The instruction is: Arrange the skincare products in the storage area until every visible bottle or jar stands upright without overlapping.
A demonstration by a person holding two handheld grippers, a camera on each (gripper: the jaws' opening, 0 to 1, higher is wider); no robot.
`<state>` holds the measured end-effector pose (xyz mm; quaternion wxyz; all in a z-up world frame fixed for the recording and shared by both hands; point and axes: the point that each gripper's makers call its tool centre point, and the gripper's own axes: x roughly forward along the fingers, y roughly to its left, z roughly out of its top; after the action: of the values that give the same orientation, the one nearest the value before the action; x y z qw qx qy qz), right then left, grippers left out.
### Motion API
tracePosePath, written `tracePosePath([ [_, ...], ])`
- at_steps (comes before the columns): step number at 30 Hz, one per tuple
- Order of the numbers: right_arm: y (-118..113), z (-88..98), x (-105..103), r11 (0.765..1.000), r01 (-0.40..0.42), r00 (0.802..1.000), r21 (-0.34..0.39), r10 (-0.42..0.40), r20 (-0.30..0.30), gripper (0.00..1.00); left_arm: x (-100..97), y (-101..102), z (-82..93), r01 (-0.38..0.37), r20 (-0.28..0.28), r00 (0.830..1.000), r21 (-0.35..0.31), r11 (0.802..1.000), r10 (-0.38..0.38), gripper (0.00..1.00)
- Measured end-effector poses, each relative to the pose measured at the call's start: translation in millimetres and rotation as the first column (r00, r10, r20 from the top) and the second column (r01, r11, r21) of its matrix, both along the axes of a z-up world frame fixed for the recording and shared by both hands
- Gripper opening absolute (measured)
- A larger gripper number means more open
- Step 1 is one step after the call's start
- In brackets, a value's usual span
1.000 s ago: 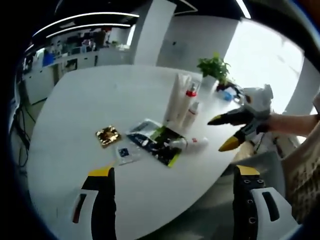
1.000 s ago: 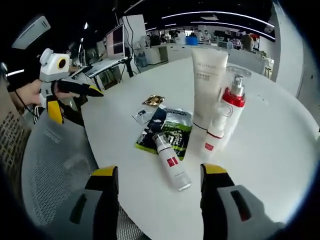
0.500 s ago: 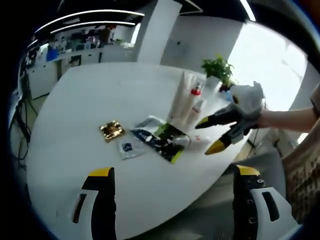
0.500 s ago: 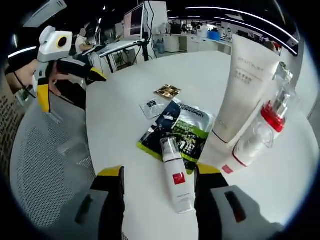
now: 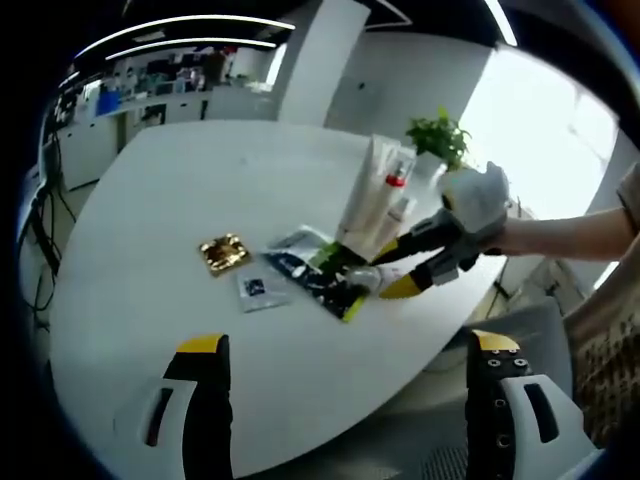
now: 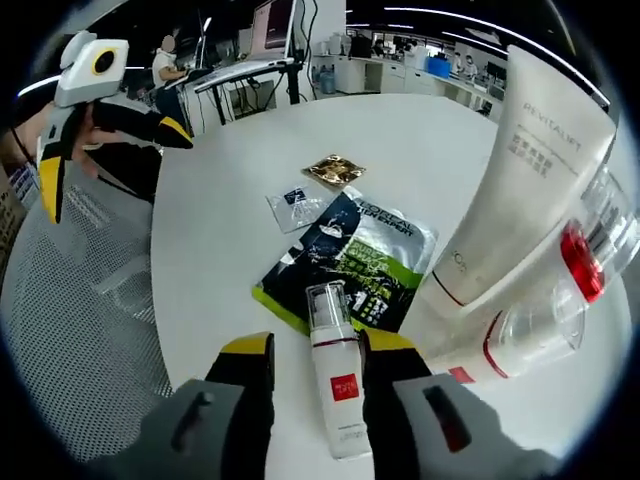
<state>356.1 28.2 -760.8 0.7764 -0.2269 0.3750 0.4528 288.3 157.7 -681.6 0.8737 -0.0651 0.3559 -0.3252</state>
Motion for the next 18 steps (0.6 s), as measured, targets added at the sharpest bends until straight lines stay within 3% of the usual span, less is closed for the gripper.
tracePosePath([
  [12,1,-12.9,11,0.997,0.019,1.000,-0.069,-0.018,0.015,0.22,-1.5,-1,-3.5,0.001,-0.016,1.000,-0.005,1.000,-0.001,0.97],
  [18,1,-16.6,13,0.996,0.036,0.999,-0.078,-0.036,0.005,0.23,-0.9,-1,-5.1,0.000,-0.021,1.000,-0.006,1.000,-0.001,0.97],
])
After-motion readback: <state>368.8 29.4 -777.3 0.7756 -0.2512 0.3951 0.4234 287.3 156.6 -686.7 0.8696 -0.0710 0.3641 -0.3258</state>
